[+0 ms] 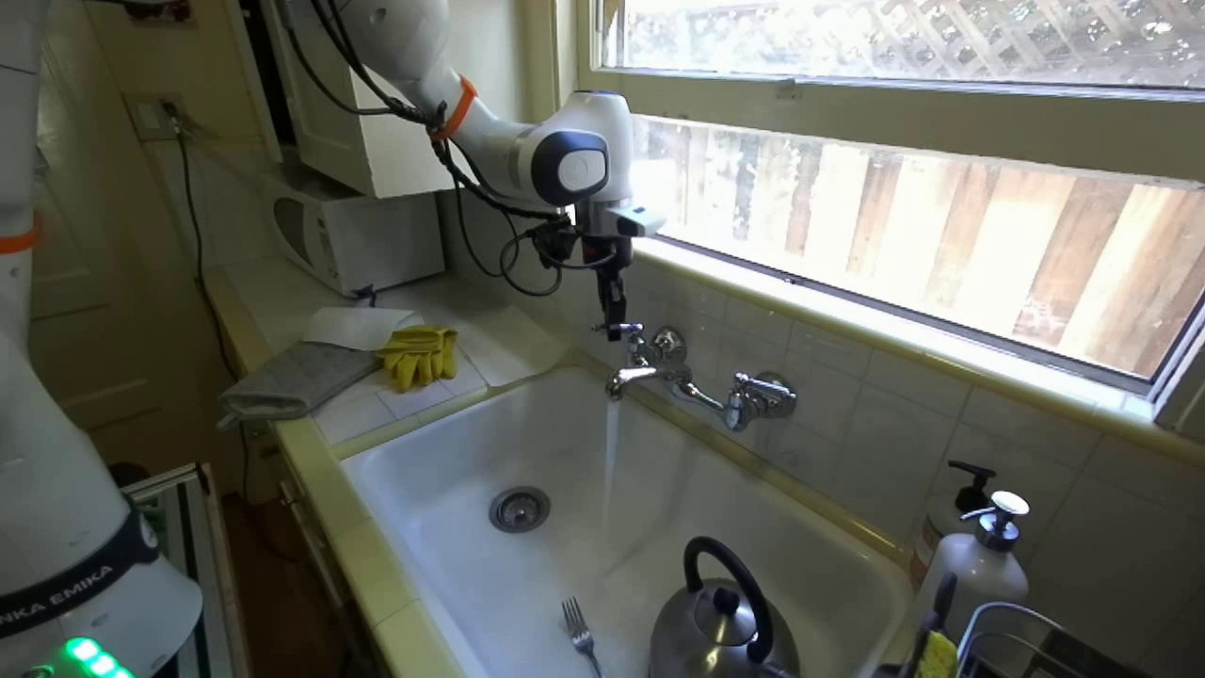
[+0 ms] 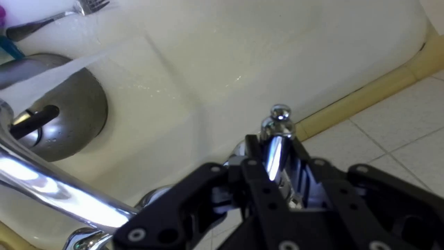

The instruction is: Close the tap

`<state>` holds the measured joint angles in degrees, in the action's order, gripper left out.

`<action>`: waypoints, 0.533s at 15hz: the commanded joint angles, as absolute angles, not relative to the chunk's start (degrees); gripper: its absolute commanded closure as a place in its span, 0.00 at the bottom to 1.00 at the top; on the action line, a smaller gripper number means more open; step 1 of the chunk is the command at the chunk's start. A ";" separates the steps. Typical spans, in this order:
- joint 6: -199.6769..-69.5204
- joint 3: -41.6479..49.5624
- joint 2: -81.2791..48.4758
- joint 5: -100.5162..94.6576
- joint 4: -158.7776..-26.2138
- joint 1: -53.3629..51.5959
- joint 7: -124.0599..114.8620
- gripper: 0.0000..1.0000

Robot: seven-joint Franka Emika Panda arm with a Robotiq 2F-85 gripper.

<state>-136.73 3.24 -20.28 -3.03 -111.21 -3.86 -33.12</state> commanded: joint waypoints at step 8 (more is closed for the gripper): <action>-136.41 1.68 -27.26 -2.97 -102.73 -8.60 -45.94 0.94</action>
